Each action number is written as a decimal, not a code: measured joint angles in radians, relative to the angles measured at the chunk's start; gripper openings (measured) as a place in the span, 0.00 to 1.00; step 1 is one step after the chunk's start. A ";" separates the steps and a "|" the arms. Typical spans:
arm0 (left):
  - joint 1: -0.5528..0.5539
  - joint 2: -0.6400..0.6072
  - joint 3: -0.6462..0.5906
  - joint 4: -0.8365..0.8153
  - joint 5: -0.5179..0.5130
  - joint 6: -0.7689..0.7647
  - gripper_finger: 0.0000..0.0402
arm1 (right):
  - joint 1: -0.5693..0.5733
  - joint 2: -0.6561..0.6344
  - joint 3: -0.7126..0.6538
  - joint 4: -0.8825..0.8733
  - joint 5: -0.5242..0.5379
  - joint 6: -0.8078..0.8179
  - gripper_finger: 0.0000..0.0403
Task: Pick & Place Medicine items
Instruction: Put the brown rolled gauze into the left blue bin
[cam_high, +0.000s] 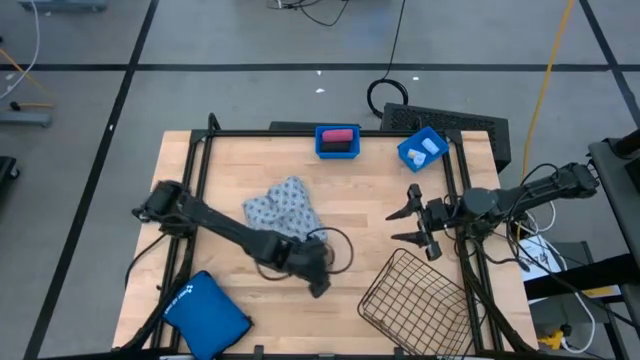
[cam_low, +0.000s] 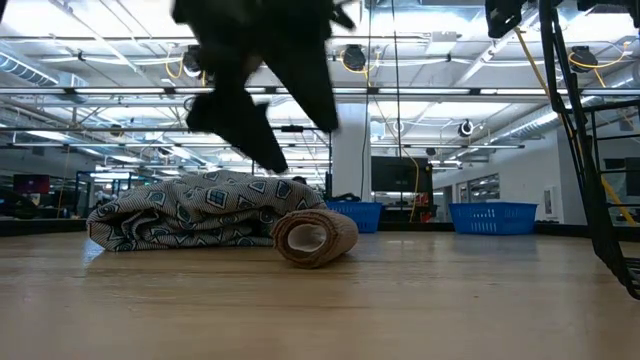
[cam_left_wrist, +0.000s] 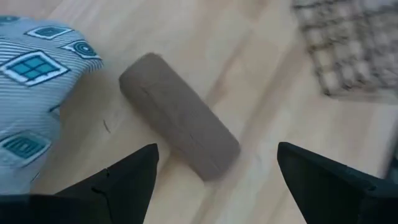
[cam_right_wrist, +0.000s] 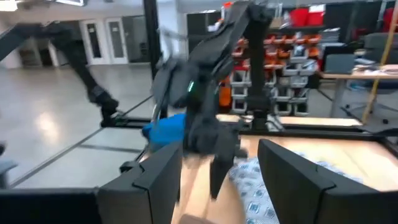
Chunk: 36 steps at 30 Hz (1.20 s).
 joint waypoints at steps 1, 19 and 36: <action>0.004 0.034 0.022 -0.002 -0.008 -0.020 0.83 | 0.000 -0.002 0.000 0.002 0.014 0.002 0.50; 0.052 0.249 0.101 -0.050 -0.058 -0.138 0.83 | 0.000 0.013 0.000 -0.016 0.015 0.007 0.50; 0.079 0.213 0.120 -0.070 0.173 0.062 0.33 | 0.000 0.014 0.000 -0.025 0.015 0.007 0.50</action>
